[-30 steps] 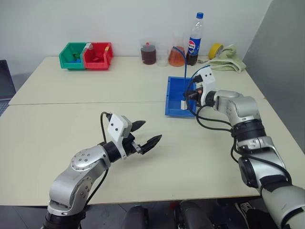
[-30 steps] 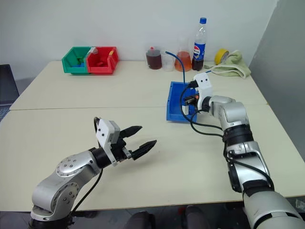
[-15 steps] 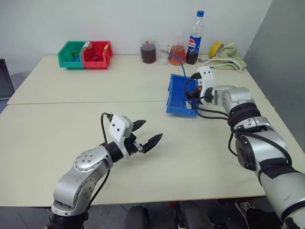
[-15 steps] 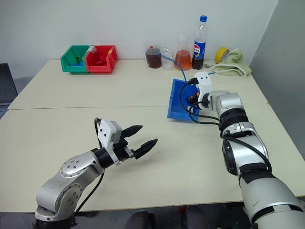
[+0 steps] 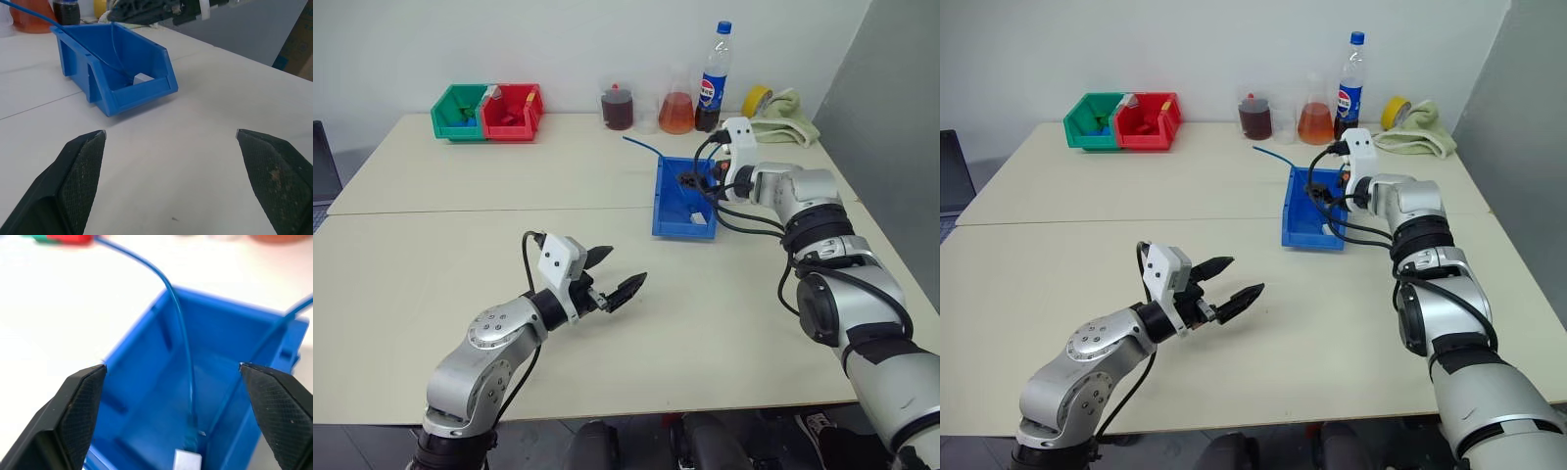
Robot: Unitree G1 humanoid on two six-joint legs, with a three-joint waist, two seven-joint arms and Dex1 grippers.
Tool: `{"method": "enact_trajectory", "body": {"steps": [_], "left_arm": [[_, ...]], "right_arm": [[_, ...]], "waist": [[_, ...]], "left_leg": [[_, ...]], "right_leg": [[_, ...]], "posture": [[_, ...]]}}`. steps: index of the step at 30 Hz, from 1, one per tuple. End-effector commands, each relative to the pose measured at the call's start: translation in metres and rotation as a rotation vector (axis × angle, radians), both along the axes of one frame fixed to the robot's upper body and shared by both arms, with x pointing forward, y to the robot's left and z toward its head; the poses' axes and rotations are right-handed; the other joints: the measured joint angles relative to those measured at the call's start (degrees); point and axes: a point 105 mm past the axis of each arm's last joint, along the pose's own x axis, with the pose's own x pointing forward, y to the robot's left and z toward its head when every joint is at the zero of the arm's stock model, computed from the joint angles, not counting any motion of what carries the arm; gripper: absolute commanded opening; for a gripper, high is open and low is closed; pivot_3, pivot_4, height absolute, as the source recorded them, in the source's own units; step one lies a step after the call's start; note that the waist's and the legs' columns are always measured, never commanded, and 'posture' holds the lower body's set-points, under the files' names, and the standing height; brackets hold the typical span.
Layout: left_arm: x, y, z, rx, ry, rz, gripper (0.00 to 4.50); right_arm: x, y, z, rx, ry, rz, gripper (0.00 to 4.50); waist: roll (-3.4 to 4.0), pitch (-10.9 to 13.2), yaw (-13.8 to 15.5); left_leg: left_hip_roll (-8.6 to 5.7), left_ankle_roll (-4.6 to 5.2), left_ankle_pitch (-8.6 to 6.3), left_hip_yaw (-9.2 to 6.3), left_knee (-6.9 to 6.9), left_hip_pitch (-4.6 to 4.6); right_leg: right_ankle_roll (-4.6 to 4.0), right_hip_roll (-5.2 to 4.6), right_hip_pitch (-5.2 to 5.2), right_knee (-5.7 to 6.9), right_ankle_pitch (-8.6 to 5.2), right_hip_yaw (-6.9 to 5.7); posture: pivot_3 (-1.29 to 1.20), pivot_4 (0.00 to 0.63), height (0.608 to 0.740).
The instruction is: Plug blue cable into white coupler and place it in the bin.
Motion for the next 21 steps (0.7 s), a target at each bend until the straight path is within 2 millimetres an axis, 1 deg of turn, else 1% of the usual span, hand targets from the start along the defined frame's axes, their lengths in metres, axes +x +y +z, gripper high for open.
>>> {"method": "enact_trajectory", "body": {"steps": [1,3,5,6,8,10,12,14,15,17,20,21], "left_arm": [[-0.004,0.003,0.004,0.012,-0.020,0.000,4.50],[-0.003,0.011,0.001,0.020,-0.007,0.048,4.50],[0.001,0.024,-0.003,0.042,-0.005,0.143,4.50],[0.002,0.031,-0.004,0.051,-0.007,0.194,4.50],[0.004,0.044,-0.011,0.061,0.018,0.290,4.50],[0.004,0.056,-0.020,0.120,0.021,0.388,4.50],[0.004,0.067,-0.026,0.170,0.010,0.481,4.50],[0.003,0.083,-0.033,0.178,0.005,0.610,4.50],[0.001,0.088,-0.035,0.183,-0.002,0.648,4.50],[-0.003,0.094,-0.039,0.149,0.002,0.710,4.50],[-0.014,0.103,-0.049,0.111,0.030,0.801,4.50],[-0.016,0.104,-0.052,0.108,0.033,0.818,4.50]], "right_arm": [[-0.020,-0.009,0.041,0.077,-0.110,0.012,4.48],[-0.036,-0.016,0.046,0.079,-0.168,0.007,4.48],[-0.058,-0.022,0.046,0.064,-0.242,-0.008,4.48],[-0.069,-0.024,0.043,0.040,-0.283,-0.017,4.48],[-0.091,-0.026,0.029,-0.012,-0.364,-0.034,4.48],[-0.112,-0.030,0.004,-0.091,-0.419,-0.073,4.48],[-0.130,-0.032,-0.015,-0.140,-0.446,-0.101,4.48],[-0.146,-0.043,-0.048,-0.167,-0.413,-0.194,4.48],[-0.152,-0.050,-0.061,-0.178,-0.395,-0.246,4.48],[-0.160,-0.057,-0.077,-0.203,-0.390,-0.299,4.48],[-0.170,-0.073,-0.112,-0.225,-0.331,-0.413,4.48],[-0.172,-0.077,-0.118,-0.227,-0.320,-0.438,4.48]], "waist": [[0.00,0.0,0.1],[0.00,0.0,0.2],[0.00,0.0,0.3],[-0.01,0.0,0.4],[-0.01,0.0,0.4],[-0.02,0.0,0.4],[-0.02,0.0,0.3],[-0.04,0.0,0.4],[-0.05,0.0,0.3],[-0.04,0.0,0.1],[-0.12,-0.1,0.0],[-0.12,-0.1,0.0]], "left_leg": [[0.00,0.00,0.00,-0.03,0.00,-0.02],[0.01,0.00,-0.01,-0.07,-0.01,-0.04],[0.00,0.00,-0.01,-0.13,-0.02,-0.09],[0.00,0.01,-0.01,-0.14,-0.01,-0.11],[-0.02,0.01,-0.01,-0.18,0.00,-0.16],[-0.02,0.00,-0.01,-0.21,-0.02,-0.16],[-0.05,-0.01,-0.01,-0.19,-0.03,-0.15],[-0.06,-0.01,-0.01,-0.18,-0.01,-0.10],[-0.05,-0.02,0.00,-0.20,0.01,-0.06],[-0.03,-0.03,0.00,-0.16,0.00,0.01],[-0.02,-0.30,0.16,-0.09,0.00,0.15],[-0.02,-0.34,0.19,-0.10,0.00,0.22]], "right_leg": [[0.00,0.00,0.00,-0.02,0.00,-0.03],[0.00,-0.01,0.01,-0.04,0.00,-0.06],[0.00,-0.02,0.01,-0.10,0.00,-0.12],[0.01,-0.03,0.01,-0.09,-0.01,-0.12],[0.01,-0.05,-0.04,-0.08,-0.01,-0.12],[0.04,-0.05,-0.01,-0.08,-0.02,-0.13],[0.16,-0.05,-0.02,-0.08,-0.09,-0.07],[0.35,-0.05,0.01,-0.05,-0.20,-0.05],[0.36,-0.05,0.05,-0.03,-0.20,-0.06],[0.38,-0.05,0.07,-0.02,-0.21,-0.04],[0.46,-0.04,0.12,-0.01,-0.17,0.03],[0.49,-0.03,0.17,0.00,-0.16,0.03]], "posture": [[0.00,0.150,0.740],[0.00,0.150,0.740],[0.00,0.150,0.740],[0.00,0.150,0.740],[0.00,0.150,0.740],[0.00,0.150,0.740],[0.00,0.150,0.740],[0.00,0.150,0.740],[0.00,0.150,0.740],[0.00,0.150,0.740],[0.00,0.150,0.740],[0.00,0.150,0.740]]}}
